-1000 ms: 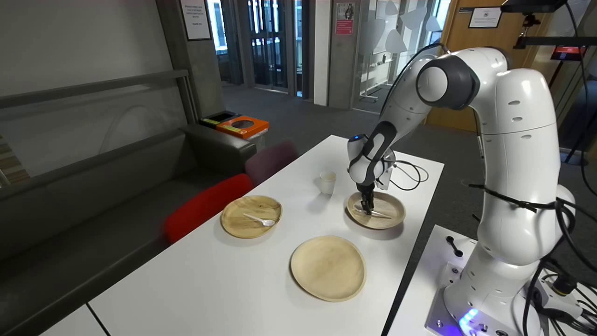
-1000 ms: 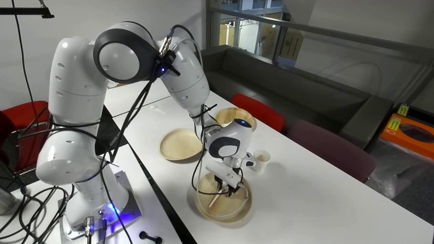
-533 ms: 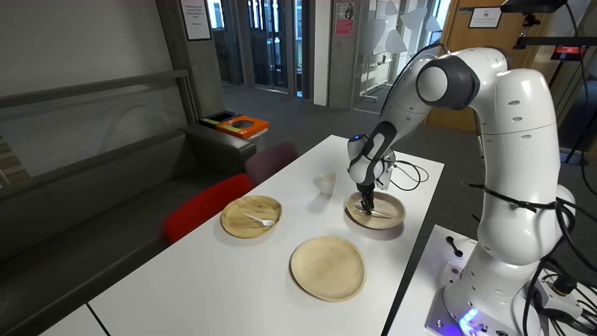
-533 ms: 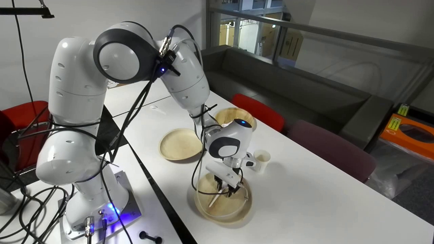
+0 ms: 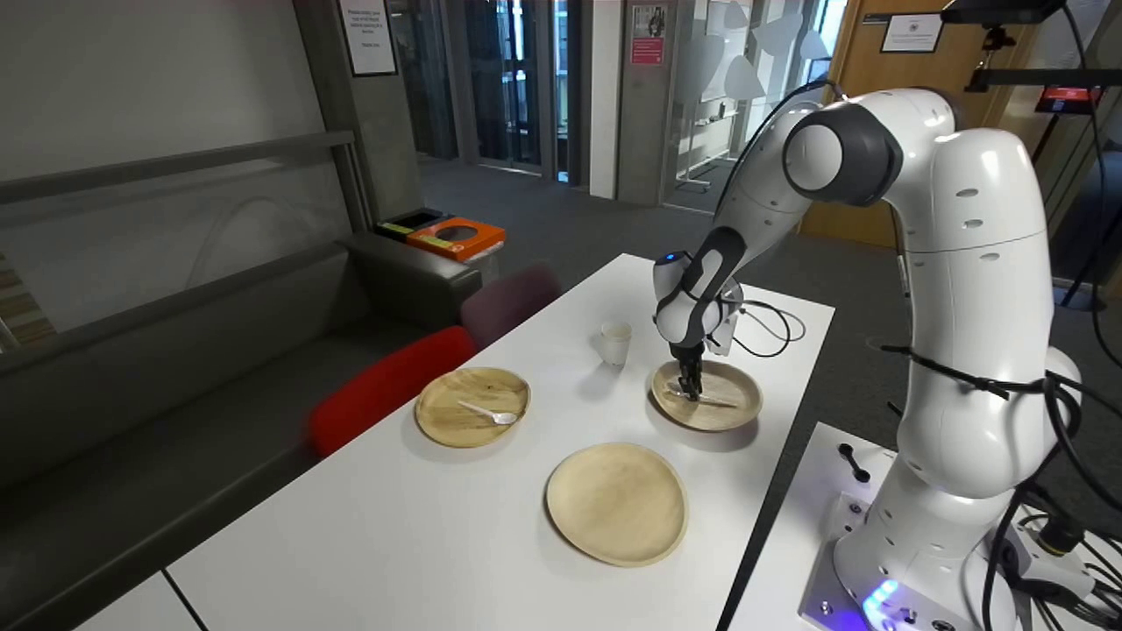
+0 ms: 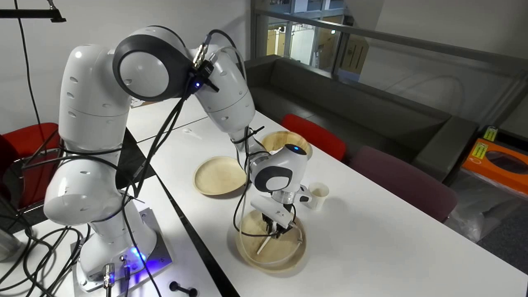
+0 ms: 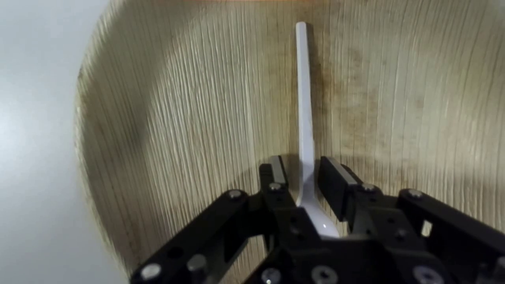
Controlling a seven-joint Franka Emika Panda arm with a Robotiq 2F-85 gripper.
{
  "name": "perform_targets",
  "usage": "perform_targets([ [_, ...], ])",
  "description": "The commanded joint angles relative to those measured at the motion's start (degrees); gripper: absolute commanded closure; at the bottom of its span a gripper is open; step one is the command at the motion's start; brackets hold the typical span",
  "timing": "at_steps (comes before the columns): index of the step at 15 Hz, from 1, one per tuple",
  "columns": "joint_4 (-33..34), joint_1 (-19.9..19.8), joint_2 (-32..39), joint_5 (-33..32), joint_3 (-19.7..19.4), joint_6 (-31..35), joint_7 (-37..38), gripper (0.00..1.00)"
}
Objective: Take the spoon off of the wooden plate
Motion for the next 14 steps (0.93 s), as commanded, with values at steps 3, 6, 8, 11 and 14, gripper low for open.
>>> perform_targets([
  [3,-0.57,-0.75,-1.38,1.08,0.69,-1.59,-1.81,0.8],
  [6,-0.53,-0.68,-1.44,1.02,0.65,-1.68,-1.73,0.87],
  [8,-0.52,-0.67,-1.47,0.99,0.62,-1.69,-1.71,0.89],
  [11,-1.09,-0.64,-2.09,0.78,0.5,-1.35,-1.71,0.9],
  [14,-2.1,-0.58,-3.54,0.59,0.41,-0.81,-1.72,0.91],
])
